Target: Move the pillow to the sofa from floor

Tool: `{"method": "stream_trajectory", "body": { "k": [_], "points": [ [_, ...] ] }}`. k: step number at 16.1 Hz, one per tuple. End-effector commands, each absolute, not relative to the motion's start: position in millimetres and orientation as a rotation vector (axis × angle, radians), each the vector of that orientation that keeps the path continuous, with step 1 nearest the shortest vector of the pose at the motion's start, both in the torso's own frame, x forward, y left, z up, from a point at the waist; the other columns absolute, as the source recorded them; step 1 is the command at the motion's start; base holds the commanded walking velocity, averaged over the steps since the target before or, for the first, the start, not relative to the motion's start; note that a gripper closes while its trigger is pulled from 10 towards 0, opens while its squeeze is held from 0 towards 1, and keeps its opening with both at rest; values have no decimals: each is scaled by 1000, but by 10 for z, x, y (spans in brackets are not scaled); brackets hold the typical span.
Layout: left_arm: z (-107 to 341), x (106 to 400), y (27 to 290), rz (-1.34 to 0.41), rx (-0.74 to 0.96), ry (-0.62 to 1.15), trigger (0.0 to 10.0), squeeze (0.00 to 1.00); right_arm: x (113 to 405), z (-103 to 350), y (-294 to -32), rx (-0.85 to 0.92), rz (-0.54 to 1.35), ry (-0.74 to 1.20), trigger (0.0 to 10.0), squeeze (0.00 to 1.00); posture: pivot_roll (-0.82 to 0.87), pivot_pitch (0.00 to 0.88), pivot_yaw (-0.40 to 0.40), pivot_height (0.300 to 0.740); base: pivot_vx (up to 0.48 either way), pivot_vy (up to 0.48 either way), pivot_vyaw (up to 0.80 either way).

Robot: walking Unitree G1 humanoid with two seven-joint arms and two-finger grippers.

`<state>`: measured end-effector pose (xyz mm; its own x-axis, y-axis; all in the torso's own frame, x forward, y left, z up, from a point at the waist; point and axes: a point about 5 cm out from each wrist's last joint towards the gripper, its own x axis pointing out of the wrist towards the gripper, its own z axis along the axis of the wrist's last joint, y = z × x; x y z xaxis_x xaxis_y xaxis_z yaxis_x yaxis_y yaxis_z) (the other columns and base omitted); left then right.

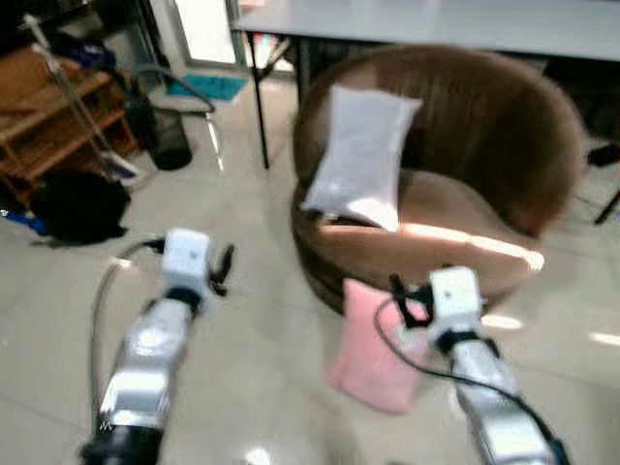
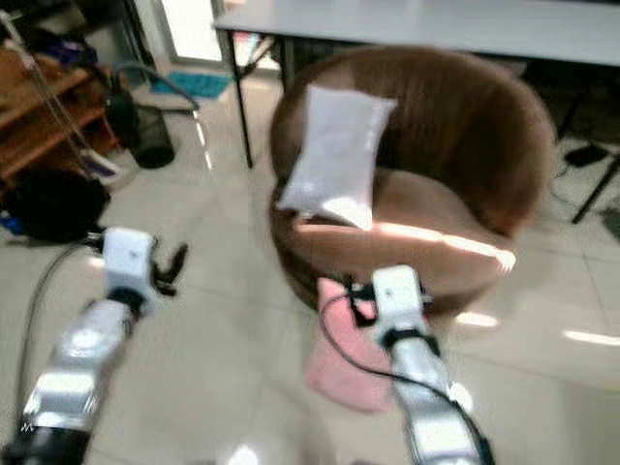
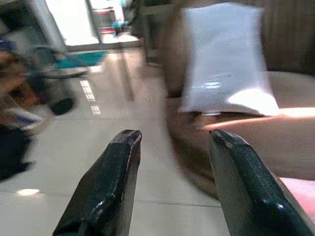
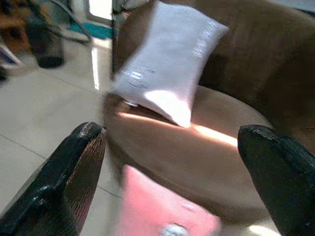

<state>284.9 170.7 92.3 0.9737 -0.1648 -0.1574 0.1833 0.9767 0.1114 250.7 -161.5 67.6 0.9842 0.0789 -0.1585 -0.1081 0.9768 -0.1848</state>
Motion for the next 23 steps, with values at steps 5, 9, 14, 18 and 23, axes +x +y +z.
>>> {"method": "stream_trajectory", "body": {
  "k": [5, 9, 14, 18, 23],
  "points": [
    [996, 2852, 1743, -155, 122, 105, 10000, 0, 2526, 711, -1585, -153, 96, 134, 10000, 0, -74, 21, 41, 740, 0, -441, 0],
    [984, 2851, 1735, -155, 79, 117, 10000, 0, 2522, 711, -1587, -161, 98, 135, 10000, 0, -76, 21, 42, 740, 0, -218, 0],
    [1130, 2880, 1740, -151, 120, 3, 10000, 0, 2522, 708, -1586, -185, 113, 140, 10000, 0, -77, 23, 38, 740, 0, 0, 0],
    [1118, 2866, 1712, -177, 106, 6, 10000, 0, 2512, 703, -1567, -186, 115, 141, 10000, 0, -76, 17, 37, 740, 139, 0, 723],
    [1091, 2847, 1706, -194, 103, 8, 10000, 0, 2493, 707, -1563, -173, 103, 141, 10000, 0, -77, 9, 38, 740, 315, 0, 160]
  ]
}}
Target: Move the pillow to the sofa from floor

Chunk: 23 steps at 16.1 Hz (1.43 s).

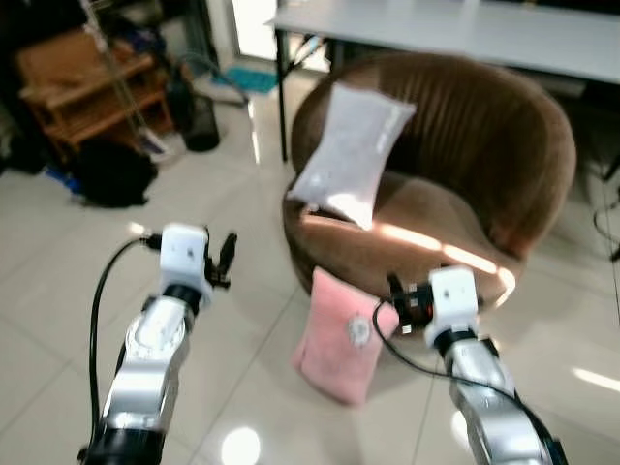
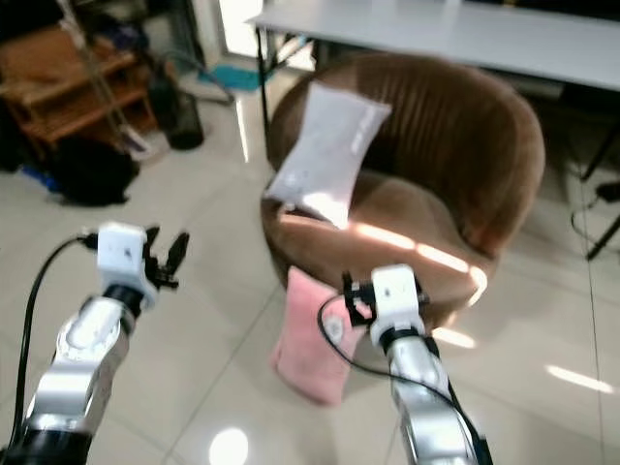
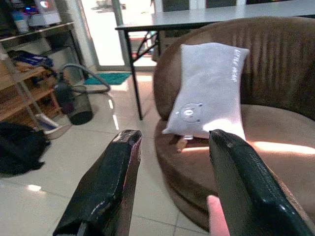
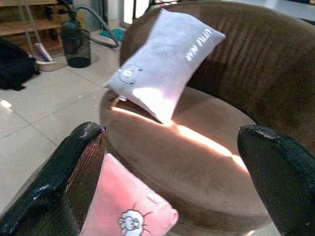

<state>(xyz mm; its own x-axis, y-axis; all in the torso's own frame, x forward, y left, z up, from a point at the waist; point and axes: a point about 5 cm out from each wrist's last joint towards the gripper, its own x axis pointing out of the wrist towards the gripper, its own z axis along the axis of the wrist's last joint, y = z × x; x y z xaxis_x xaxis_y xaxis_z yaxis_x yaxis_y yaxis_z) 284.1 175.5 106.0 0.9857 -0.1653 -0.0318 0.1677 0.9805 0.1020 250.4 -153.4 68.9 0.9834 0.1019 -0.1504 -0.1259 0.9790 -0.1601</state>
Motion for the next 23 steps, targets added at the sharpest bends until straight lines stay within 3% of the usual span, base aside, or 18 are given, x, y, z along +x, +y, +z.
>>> {"method": "stream_trajectory", "body": {
  "k": [1, 23],
  "points": [
    [1088, 2846, 1704, -196, 103, 9, 10000, 0, 2491, 707, -1564, -173, 102, 142, 10000, 0, -77, 9, 38, 740, 337, 0, 0],
    [1029, 2853, 1665, -240, 91, 44, 10000, 0, 2512, 701, -1595, -167, 83, 156, 10000, 0, -77, 20, 43, 740, 325, 0, 36]
  ]
}}
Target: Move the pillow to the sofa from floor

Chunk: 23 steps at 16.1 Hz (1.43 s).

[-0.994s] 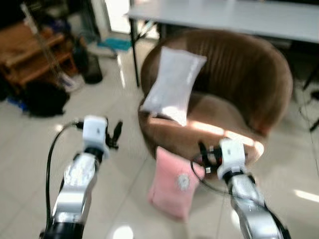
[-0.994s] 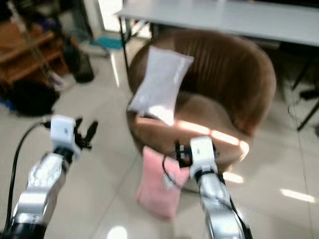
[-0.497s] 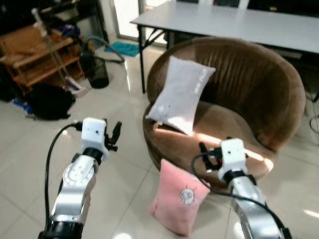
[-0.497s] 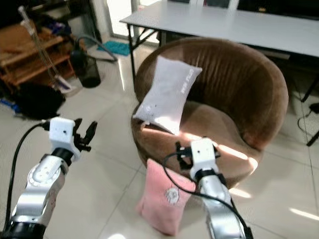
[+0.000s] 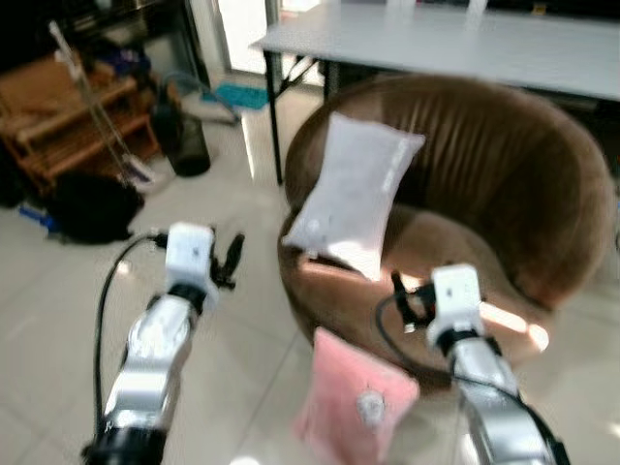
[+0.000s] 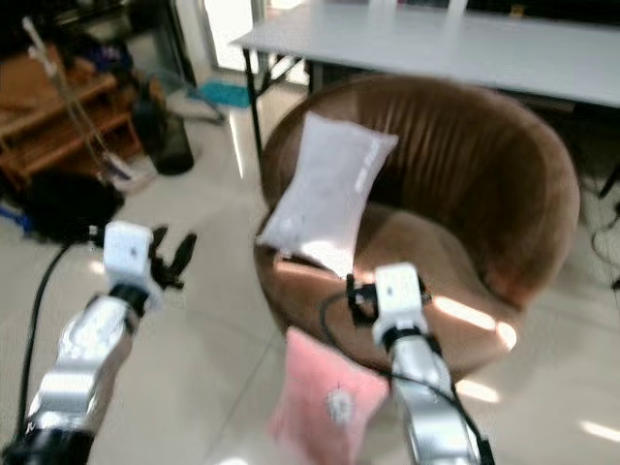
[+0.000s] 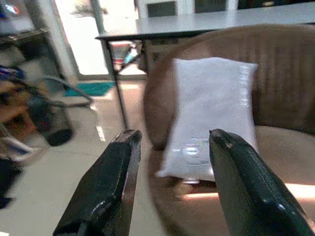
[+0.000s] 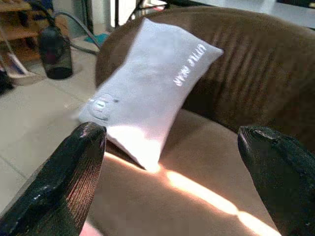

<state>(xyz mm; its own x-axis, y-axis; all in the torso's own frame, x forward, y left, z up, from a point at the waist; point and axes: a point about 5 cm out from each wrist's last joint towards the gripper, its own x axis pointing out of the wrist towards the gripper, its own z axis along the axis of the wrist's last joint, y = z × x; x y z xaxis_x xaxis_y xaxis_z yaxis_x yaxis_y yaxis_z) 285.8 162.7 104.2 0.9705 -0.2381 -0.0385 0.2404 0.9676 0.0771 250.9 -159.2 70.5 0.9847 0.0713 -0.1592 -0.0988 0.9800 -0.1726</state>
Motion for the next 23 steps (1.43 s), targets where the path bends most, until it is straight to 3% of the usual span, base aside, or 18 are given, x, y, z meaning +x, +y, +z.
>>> {"method": "stream_trajectory", "body": {
  "k": [1, 7, 23],
  "points": [
    [1010, 2847, 1657, -252, 100, 58, 10000, 0, 2513, 696, -1600, -165, 82, 157, 10000, 0, -77, 20, 43, 740, 0, 0, 0],
    [974, 2829, 1631, -307, 129, 75, 10000, 0, 2505, 655, -1605, -129, 76, 174, 10000, 0, -76, 19, 43, 740, 0, 0, 0],
    [957, 2813, 1605, -315, 134, 80, 10000, 0, 2474, 654, -1575, -127, 86, 173, 10000, 0, -79, 13, 46, 591, 0, 0, 0]
  ]
}}
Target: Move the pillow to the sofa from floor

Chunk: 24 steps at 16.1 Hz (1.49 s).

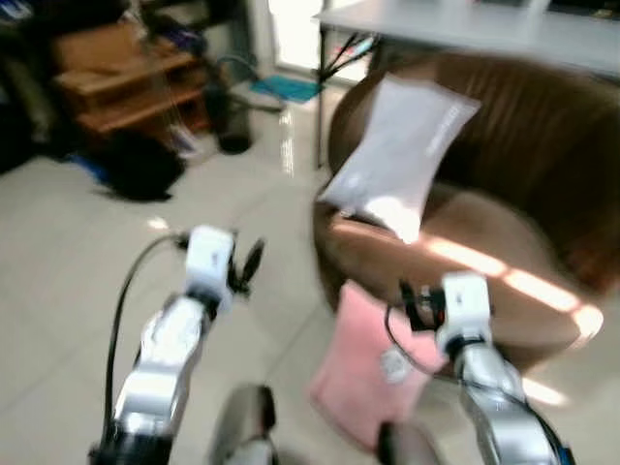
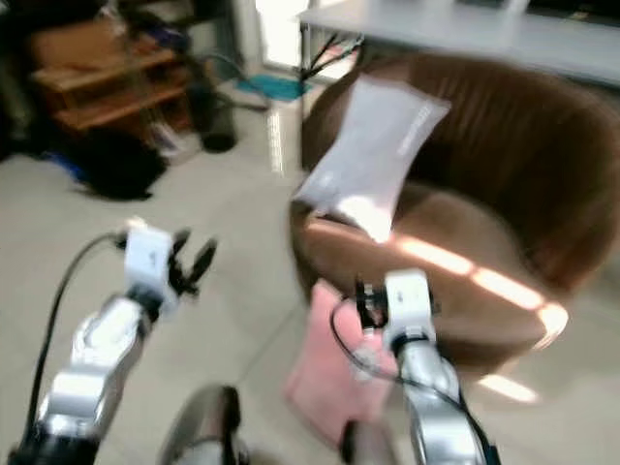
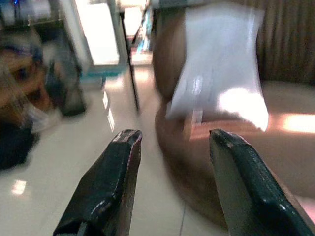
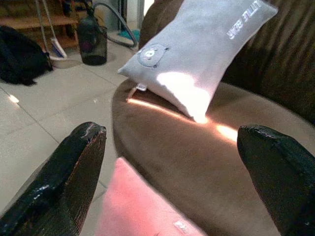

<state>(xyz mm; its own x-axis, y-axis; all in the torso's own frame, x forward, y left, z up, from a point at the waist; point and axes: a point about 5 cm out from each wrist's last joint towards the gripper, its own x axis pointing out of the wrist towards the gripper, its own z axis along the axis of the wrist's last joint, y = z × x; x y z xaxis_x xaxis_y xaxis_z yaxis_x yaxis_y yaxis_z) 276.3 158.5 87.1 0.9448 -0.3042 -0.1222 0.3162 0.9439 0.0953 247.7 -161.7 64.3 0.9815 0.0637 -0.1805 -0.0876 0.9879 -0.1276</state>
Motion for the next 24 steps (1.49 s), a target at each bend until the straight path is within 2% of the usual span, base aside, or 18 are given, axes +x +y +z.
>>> {"method": "stream_trajectory", "body": {
  "k": [1, 10, 13, 16, 24],
  "points": [
    [958, 2819, 1608, -303, 139, 77, 10000, 0, 2472, 656, -1575, -128, 87, 172, 10000, 0, -80, 11, 46, 591, 0, 0, 0],
    [951, 2809, 1591, -305, 119, 59, 10000, 0, 2473, 691, -1562, -147, 98, 170, 10000, 0, -80, 6, 36, 591, 0, 0, 0],
    [952, 2805, 1600, -301, 112, 59, 10000, 0, 2471, 705, -1558, -145, 98, 175, 10000, 0, -80, 15, 31, 591, 285, 0, 0],
    [951, 2806, 1603, -298, 109, 59, 10000, 0, 2475, 716, -1556, -149, 101, 175, 10000, 0, -80, 17, 30, 591, 309, 0, -710],
    [957, 2809, 1605, -295, 111, 60, 10000, 0, 2495, 693, -1584, -157, 98, 182, 10000, 0, -79, 21, 29, 591, 307, 0, 0]
  ]
}}
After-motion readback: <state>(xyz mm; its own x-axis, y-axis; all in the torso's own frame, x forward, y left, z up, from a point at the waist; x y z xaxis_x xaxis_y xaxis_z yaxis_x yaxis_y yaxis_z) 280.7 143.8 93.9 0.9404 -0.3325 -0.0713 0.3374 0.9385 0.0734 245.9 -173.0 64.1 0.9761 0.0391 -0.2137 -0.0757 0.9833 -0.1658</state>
